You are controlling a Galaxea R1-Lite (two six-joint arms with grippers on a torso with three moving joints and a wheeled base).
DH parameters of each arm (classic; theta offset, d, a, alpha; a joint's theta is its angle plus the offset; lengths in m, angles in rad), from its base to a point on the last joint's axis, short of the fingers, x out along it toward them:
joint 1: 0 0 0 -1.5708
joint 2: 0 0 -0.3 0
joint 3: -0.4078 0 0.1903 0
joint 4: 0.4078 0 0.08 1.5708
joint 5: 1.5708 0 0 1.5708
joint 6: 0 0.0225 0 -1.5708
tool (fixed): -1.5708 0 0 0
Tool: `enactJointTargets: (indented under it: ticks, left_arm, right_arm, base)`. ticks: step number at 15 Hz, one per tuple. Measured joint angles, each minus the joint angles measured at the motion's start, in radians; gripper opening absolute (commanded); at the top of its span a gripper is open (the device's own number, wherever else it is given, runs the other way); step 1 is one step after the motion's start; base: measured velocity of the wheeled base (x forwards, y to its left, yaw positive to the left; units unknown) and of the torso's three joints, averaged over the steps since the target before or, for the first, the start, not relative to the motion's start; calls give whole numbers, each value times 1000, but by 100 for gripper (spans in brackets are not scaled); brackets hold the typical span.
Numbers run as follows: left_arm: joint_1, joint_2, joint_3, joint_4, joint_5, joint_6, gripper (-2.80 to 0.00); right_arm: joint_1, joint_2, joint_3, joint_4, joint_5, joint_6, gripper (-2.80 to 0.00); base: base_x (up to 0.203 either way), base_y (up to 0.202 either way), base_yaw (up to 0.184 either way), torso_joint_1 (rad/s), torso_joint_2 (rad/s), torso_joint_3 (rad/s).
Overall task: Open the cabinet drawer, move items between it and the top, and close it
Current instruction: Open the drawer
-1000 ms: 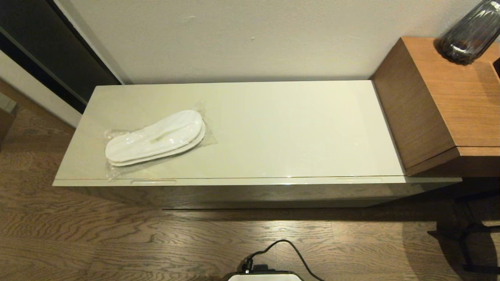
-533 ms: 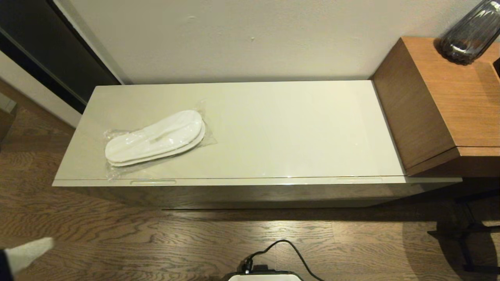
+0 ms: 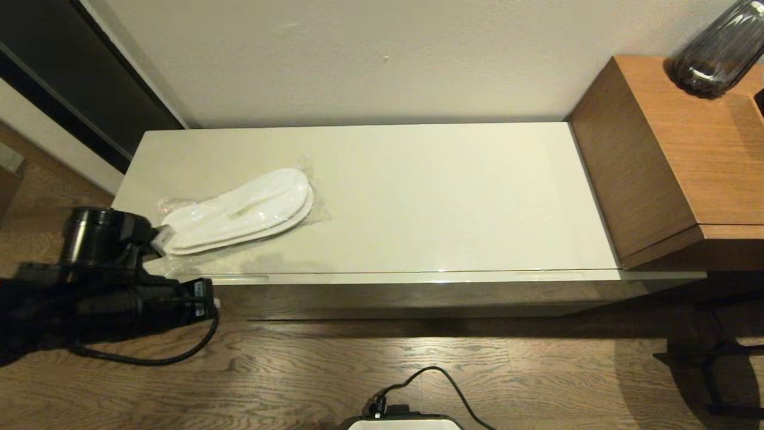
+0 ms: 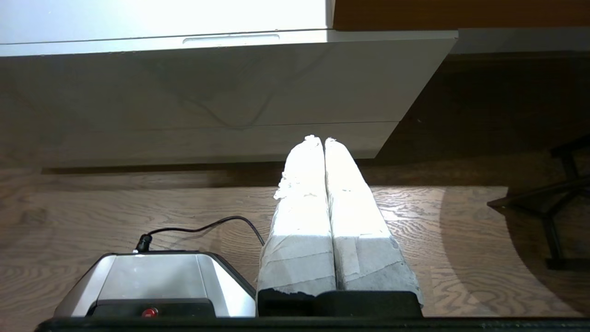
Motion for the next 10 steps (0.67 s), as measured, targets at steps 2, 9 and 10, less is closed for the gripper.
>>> enactJointTargets:
  ticks: [2,9,10]
  left_arm:
    - [-13,93,-31,-129,53,0,-280]
    - [-20,188,-147,-137,120,5,-280]
    - [-21,193,-147,-137,121,5,-280]
  right_arm:
    - [0,0,0,0,-1,0,-280]
    - [0,0,0,0,0,0,-280]
    - [0,0,0,0,-1,0,-280]
  base:
    - [0,0,0,0,0,0]
    - [0,0,0,0,0,0]
    - [0,0,0,0,0,0]
